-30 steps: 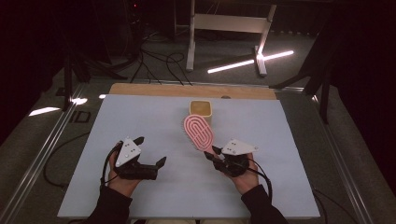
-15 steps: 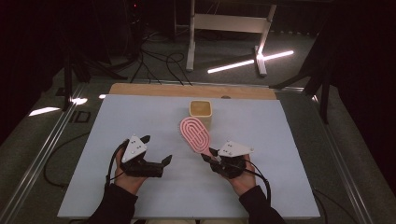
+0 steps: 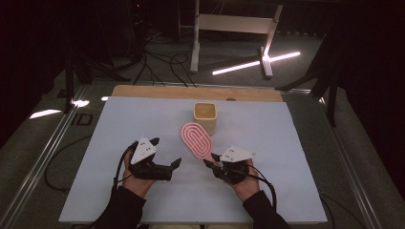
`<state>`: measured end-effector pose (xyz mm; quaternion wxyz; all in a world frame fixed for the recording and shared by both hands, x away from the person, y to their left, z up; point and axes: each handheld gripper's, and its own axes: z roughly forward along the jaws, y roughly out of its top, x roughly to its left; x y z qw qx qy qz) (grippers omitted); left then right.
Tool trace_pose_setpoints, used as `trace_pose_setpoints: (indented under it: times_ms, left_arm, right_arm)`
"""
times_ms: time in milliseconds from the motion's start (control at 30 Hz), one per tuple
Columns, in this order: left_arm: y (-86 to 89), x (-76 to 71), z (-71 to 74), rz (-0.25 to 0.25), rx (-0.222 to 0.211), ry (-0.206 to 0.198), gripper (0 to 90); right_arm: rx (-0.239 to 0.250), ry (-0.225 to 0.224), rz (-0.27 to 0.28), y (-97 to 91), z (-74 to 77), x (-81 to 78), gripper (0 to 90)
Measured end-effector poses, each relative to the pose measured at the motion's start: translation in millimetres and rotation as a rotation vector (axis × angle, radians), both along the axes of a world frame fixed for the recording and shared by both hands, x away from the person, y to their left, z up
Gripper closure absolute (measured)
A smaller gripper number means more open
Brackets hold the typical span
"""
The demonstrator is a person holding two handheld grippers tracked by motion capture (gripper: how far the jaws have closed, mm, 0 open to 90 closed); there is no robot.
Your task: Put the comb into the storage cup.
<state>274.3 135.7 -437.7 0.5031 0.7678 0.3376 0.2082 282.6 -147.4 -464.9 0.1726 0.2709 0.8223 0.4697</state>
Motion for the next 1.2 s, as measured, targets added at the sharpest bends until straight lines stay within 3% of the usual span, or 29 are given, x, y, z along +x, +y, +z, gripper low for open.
trace_pose_setpoints:
  times_ms: [200, 633, 1200]
  left_arm:
    - [-8.1, 3.9, 1.8, -0.011, -0.025, 0.006, 0.0]
    - [-26.7, 9.4, 2.4, -0.029, -0.019, 0.030, 0.0]
    - [-45.2, 16.5, 3.4, -0.024, -0.047, 0.064, 0.0]
  right_arm:
    - [0.003, 0.001, -0.003, 1.8, -1.1, -1.1, 69.7]
    - [0.002, 0.000, 0.002, 3.4, -2.3, -2.1, 69.7]
    - [-0.007, -0.002, 0.015, 7.1, -4.5, -3.7, 69.7]
